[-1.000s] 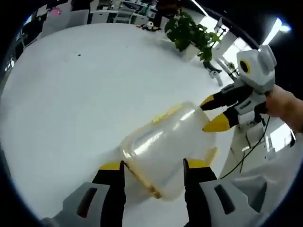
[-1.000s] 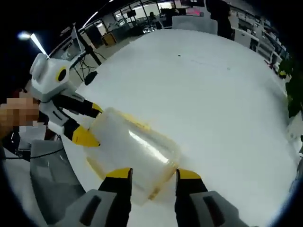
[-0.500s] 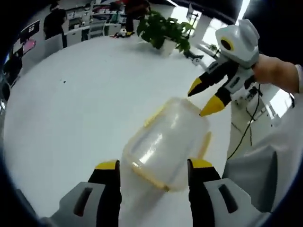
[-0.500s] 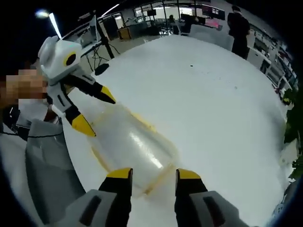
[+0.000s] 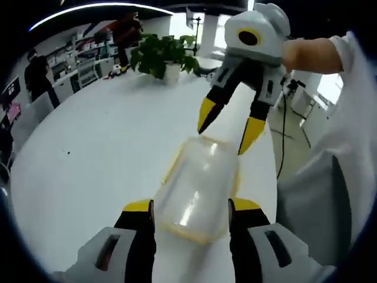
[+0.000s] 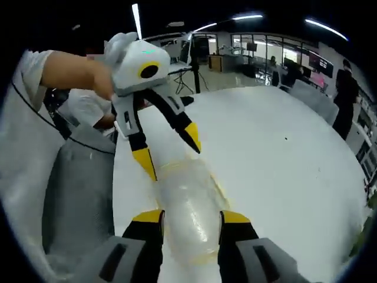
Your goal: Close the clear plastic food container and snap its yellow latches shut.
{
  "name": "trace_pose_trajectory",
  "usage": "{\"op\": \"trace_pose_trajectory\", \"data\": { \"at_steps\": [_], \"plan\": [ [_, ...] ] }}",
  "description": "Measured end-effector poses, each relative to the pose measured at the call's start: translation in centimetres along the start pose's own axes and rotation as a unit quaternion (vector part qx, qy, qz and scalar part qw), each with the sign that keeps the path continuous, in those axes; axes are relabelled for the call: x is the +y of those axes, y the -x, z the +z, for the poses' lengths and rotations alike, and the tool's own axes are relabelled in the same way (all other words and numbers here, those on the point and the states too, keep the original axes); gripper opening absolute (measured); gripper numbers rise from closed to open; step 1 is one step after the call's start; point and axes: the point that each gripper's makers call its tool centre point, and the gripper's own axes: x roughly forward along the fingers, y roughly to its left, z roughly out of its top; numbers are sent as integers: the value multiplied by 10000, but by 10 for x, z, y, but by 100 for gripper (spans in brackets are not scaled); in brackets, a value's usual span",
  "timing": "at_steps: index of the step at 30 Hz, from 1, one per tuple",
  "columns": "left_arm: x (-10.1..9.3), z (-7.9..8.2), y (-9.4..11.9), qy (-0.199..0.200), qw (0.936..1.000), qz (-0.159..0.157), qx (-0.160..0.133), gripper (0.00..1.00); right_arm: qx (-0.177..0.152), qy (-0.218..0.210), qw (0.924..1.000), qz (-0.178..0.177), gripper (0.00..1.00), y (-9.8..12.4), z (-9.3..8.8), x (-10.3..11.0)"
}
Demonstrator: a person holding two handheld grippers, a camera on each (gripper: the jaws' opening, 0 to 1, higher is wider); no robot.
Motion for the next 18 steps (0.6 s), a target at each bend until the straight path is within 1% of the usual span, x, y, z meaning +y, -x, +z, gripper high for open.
{"op": "trace_pose_trajectory", "data": {
  "at_steps": [1, 3, 4, 6, 7, 9, 10, 12, 14, 16, 18],
  "plan": [
    [-3, 1, -1, -67, 9999, -88, -18, 44, 65, 76, 10000, 4, 33, -2, 0, 1],
    [-7, 2, -3, -105, 9998, -177, -13, 43, 82, 170, 9998, 58, 33, -4, 2, 3],
    [-10, 4, -5, -230, 9995, -234, -29, 42, 50, 237, 9997, 89, 32, -5, 4, 4],
    [-14, 5, -7, -424, 9987, -274, -44, 37, 8, 381, 9991, 170, 32, -7, 9, 7],
    [-15, 7, -9, -475, 9985, -269, -93, 34, -28, 442, 9988, 203, 33, -8, 11, 7],
    [-19, 11, -12, -512, 9981, -294, -164, 34, -142, 704, 9970, 299, 34, -11, 17, 10],
    [-19, 13, -16, -687, 9971, -290, -147, 33, -142, 781, 9963, 339, 33, -13, 17, 11],
    [-22, 12, -22, -803, 9963, -318, -55, 32, -106, 904, 9952, 364, 32, -17, 16, 10],
    [-22, 10, -27, -832, 9959, -355, 39, 31, -34, 924, 9951, 352, 31, -20, 14, 7],
    [-27, 12, -30, -854, 9952, -469, 23, 28, 10, 964, 9948, 339, 30, -22, 13, 4],
    [-26, 10, -35, -984, 9940, -471, 86, 26, 47, 984, 9946, 337, 30, -24, 11, 1]
  ]
}}
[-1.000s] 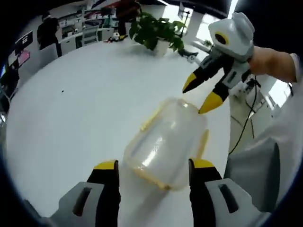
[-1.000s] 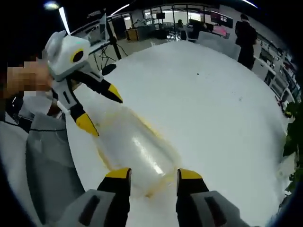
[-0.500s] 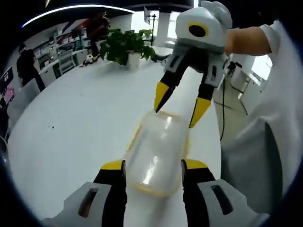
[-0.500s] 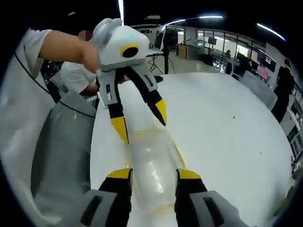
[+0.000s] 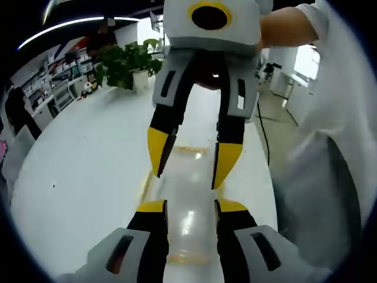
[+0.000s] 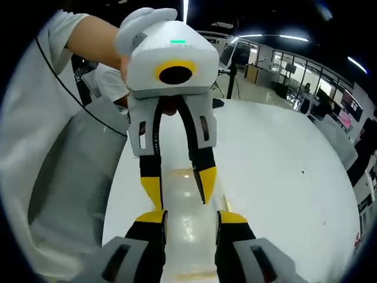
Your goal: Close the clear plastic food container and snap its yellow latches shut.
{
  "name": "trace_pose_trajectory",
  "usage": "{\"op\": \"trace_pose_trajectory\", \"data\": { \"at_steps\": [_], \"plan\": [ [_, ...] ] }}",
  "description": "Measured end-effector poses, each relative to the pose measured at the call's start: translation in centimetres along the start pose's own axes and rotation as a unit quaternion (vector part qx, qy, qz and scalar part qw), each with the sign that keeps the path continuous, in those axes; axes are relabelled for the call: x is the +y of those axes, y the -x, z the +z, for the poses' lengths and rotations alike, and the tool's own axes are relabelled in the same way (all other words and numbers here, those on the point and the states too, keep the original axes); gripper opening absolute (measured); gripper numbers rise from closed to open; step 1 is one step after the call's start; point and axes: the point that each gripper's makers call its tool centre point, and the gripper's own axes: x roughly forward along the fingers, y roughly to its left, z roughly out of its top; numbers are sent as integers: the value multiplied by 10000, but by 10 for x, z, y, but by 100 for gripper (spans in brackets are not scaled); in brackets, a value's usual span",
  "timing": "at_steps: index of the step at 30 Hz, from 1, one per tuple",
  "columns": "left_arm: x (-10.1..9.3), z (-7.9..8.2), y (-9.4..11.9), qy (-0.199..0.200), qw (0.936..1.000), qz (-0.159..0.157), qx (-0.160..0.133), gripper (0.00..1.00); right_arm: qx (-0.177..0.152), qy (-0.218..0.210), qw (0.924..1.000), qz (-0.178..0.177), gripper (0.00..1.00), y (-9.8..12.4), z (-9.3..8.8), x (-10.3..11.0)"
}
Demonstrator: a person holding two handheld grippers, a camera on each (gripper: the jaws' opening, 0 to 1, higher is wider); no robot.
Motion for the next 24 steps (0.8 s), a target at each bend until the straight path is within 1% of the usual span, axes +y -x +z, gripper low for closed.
{"op": "trace_pose_trajectory", "data": {
  "at_steps": [1, 2, 4, 6, 8, 11, 12, 15, 16, 17, 19, 21, 24],
  "plan": [
    [0, -1, -1, 7, 10000, -16, 15, 26, 13, 9, 10000, 20, 29, -1, -1, -1],
    [-1, -1, -3, 19, 10000, -43, 20, 26, 35, 16, 9999, 115, 27, -3, -2, 1],
    [-2, -2, -5, 63, 10000, -52, 49, 24, 85, 77, 9998, 170, 27, -5, -4, 1],
    [-6, -1, -7, 27, 9999, -98, 27, 26, 144, 110, 9997, 189, 27, -8, -7, 1],
    [-7, -3, -11, -27, 9999, -97, 105, 27, 169, 114, 9996, 196, 28, -11, -8, 0],
    [-6, -5, -14, -20, 9999, -93, 135, 30, 181, 147, 9995, 191, 30, -13, -8, 0],
    [-7, -4, -15, 0, 9999, -88, 121, 31, 207, 157, 9995, 170, 31, -14, -9, -2],
    [-10, 0, -18, -74, 9999, -60, 81, 44, 209, 110, 9995, 206, 31, -15, -11, -5],
    [-11, 1, -19, -135, 9999, -50, 66, 50, 216, 98, 9995, 210, 32, -15, -11, -6],
    [-12, 1, -19, -147, 9999, -50, 71, 53, 238, 90, 9995, 183, 34, -17, -12, -8],
    [-14, -1, -19, -141, 9998, -115, 92, 53, 264, 54, 9995, 176, 35, -18, -13, -11],
    [-13, -8, -20, -331, 9992, -36, 243, 54, 305, 55, 9993, 192, 37, -21, -14, -12],
    [-14, -10, -21, -295, 9993, -38, 244, 53, 397, -4, 9990, 196, 47, -25, -17, -15]
  ]
}}
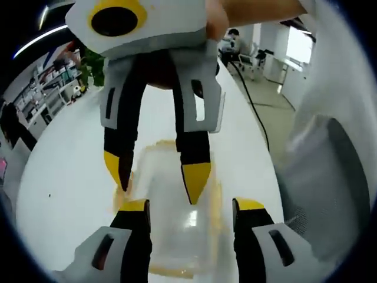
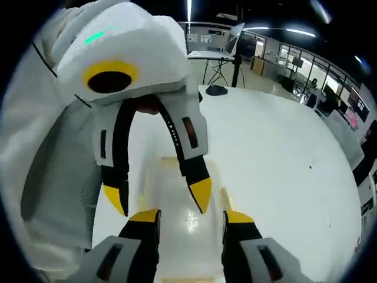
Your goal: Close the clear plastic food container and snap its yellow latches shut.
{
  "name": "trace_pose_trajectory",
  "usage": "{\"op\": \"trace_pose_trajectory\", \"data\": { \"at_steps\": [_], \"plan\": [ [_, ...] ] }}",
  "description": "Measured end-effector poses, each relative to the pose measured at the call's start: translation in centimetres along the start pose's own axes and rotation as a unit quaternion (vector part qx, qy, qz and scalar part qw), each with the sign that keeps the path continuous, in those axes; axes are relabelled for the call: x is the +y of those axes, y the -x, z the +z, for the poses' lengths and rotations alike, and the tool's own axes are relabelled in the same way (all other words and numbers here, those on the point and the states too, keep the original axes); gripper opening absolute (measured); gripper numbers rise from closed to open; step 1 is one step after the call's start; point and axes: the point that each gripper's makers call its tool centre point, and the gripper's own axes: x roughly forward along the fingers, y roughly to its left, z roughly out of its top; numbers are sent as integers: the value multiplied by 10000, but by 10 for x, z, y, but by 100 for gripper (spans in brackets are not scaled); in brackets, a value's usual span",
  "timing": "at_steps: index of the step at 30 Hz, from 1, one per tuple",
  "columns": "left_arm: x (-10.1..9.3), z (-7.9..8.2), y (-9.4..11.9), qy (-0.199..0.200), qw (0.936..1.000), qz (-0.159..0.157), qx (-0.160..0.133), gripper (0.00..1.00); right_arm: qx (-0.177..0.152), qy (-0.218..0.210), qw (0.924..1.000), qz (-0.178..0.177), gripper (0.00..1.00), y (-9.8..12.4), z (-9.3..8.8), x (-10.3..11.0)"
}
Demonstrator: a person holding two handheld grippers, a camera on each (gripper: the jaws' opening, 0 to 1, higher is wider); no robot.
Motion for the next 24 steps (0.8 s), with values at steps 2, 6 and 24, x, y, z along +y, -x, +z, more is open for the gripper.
{"op": "trace_pose_trajectory", "data": {
  "at_steps": [2, 6, 24],
  "plan": [
    [0, 0, 0, 4, 10000, 10, -17, 53, 120, 22, 9999, -57, 51, -3, -3, -2],
    [-1, 1, 0, 53, 9999, 36, -80, 52, 111, -15, 9999, 20, 54, -8, -3, -2],
    [1, -1, -6, -581, 9979, 242, 161, 47, 644, -53, 9954, 708, 61, -17, -12, 1]
  ]
}}
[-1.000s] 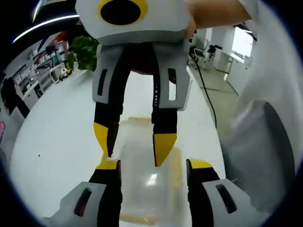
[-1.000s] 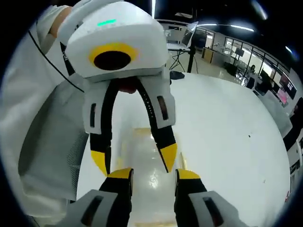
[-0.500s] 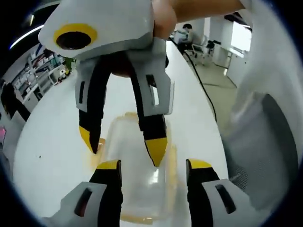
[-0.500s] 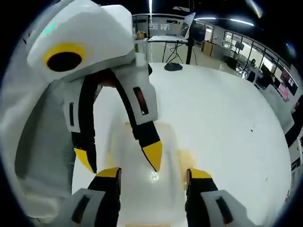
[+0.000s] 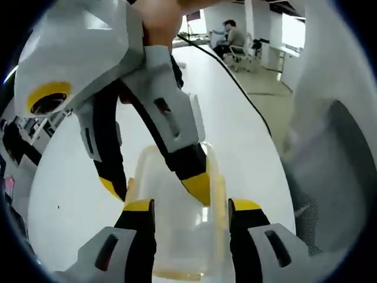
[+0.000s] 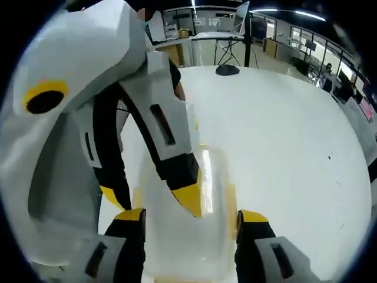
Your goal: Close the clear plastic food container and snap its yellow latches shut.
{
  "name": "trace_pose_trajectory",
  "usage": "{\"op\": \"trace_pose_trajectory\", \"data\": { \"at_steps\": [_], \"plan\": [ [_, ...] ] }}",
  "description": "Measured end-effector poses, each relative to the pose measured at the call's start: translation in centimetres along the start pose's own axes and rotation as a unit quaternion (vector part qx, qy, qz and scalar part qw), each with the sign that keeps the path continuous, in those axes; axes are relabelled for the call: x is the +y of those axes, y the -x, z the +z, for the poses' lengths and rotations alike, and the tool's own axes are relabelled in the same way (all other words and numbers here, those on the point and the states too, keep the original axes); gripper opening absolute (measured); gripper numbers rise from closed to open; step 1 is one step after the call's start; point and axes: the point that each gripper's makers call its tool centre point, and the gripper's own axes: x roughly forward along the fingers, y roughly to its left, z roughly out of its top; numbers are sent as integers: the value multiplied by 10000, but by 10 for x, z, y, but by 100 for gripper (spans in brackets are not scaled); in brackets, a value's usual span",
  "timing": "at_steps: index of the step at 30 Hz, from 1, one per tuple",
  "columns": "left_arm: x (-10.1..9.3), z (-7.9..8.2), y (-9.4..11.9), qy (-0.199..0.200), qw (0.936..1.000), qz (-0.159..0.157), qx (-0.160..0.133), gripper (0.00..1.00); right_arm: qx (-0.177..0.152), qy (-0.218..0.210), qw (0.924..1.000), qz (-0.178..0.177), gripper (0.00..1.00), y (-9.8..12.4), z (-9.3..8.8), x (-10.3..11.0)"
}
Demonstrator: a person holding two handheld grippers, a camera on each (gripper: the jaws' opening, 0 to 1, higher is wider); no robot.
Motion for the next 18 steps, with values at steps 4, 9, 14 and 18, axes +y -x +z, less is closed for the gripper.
{"op": "trace_pose_trajectory", "data": {
  "at_steps": [4, 9, 14, 18],
  "plan": [
    [1, 0, -1, 9, 10000, 44, -21, 48, 42, 11, 10000, 51, 61, 0, -1, 0],
    [-1, -2, -7, -397, 9989, 219, 122, 50, 116, 23, 9998, 140, 60, -1, -2, -1],
    [0, -4, -7, -543, 9980, 298, 133, 51, 210, -23, 9996, 167, 55, 0, -1, -6],
    [2, -4, -7, -540, 9979, 312, 198, 50, 341, -23, 9992, 226, 50, 0, -1, -9]
  ]
}}
